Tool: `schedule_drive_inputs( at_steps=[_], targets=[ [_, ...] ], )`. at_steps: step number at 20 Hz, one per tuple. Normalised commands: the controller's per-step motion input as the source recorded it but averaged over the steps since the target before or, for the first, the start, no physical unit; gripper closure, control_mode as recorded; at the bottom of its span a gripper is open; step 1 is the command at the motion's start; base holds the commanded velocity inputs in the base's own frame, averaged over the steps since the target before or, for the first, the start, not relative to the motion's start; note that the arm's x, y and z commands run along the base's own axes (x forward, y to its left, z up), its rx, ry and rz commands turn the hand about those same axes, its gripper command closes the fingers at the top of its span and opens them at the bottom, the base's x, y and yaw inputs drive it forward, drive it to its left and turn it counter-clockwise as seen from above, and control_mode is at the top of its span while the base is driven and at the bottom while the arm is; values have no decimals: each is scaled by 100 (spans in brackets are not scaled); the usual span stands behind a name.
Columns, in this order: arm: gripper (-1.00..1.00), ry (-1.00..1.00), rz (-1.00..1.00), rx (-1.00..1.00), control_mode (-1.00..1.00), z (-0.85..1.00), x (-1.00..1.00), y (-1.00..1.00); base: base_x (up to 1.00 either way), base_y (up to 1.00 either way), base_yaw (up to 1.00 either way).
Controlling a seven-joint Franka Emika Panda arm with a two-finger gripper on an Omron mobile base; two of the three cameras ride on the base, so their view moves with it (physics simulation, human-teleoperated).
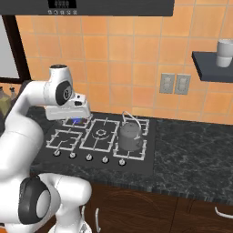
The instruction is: Turn off the rear left burner of the stove.
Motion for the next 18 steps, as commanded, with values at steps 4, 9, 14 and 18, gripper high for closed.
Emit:
schedule_drive_inputs(
  at_steps=[4, 9, 14, 18],
  targets=[
    [-100, 10, 53, 0, -100, -100, 0, 34, 0, 0, 0],
    [-100, 1, 49, 0, -100, -100, 1, 18, 0, 0, 0],
    [-100, 0, 17, 1, -100, -86, 27, 15, 0, 0, 0],
    [-100, 8, -2, 5, -100, -49, 41, 24, 0, 0, 0]
  ],
)
